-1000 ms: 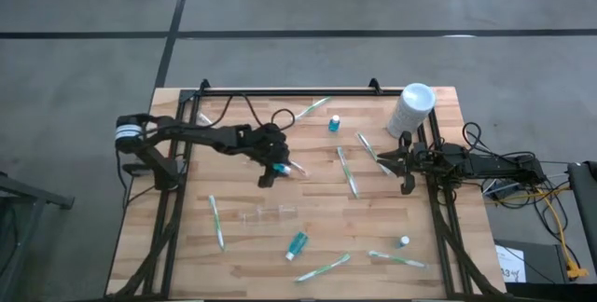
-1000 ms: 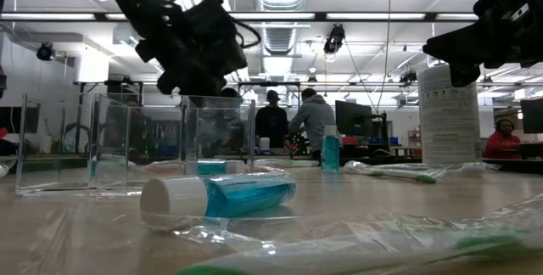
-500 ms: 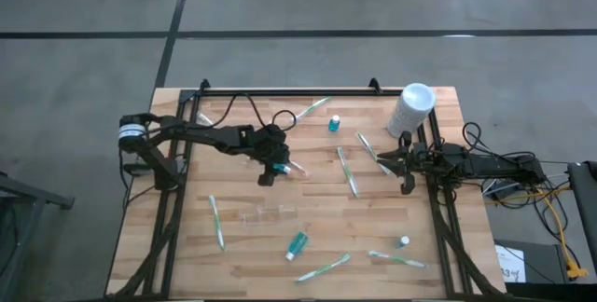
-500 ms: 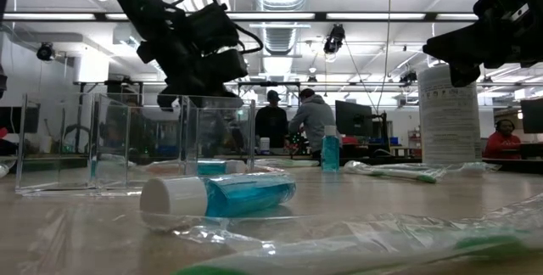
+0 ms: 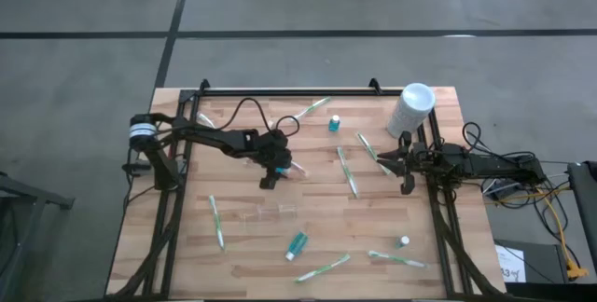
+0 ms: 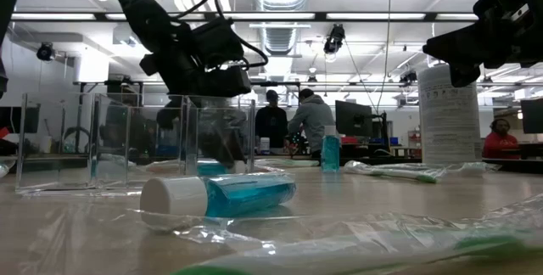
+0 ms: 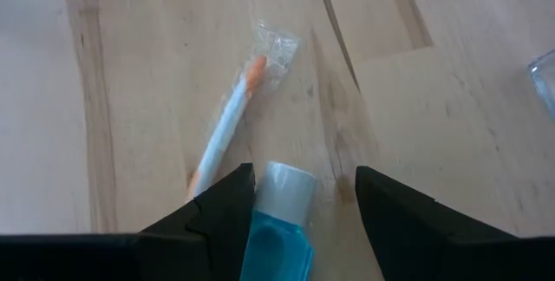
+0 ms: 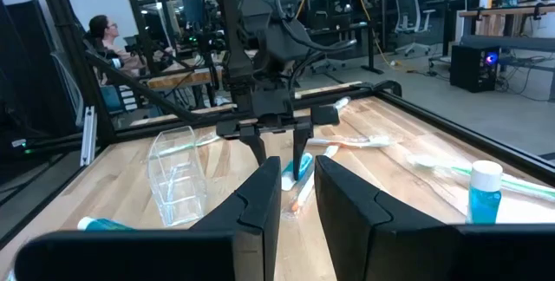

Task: Pick & Place toothbrushing station
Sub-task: Put the blue mouthwash into the transparent organizer

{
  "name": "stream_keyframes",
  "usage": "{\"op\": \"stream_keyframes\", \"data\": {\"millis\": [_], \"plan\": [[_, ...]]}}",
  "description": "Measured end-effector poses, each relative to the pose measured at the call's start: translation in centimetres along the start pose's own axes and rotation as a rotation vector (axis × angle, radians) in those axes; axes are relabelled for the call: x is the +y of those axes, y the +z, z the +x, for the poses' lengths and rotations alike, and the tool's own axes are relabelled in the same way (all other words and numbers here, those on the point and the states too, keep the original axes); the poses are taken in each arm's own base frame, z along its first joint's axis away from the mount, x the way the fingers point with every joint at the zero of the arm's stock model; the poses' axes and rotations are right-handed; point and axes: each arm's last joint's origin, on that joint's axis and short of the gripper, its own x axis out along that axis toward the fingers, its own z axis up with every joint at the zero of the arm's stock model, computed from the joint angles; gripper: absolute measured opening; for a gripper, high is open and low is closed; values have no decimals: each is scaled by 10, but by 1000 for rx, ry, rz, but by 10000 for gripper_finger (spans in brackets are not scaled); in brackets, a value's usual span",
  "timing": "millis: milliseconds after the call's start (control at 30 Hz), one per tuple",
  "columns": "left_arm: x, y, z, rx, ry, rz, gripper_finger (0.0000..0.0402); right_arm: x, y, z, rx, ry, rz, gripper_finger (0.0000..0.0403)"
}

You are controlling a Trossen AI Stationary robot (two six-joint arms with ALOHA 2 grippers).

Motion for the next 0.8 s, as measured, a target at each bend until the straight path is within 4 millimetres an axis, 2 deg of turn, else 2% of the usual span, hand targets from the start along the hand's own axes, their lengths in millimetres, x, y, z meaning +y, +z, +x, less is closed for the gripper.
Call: {"op": "stream_keyframes", "data": {"millis": [267, 567, 800], "plan": [[0, -5, 7, 29, -6, -30, 205, 0, 0, 0, 0, 0, 0, 68], [0, -4, 6, 27, 3, -55, 153, 0, 0, 0, 0, 0, 0, 68], [0, -5, 5, 38, -1, -59, 147, 0, 0, 0, -2, 0, 0, 68]]}}
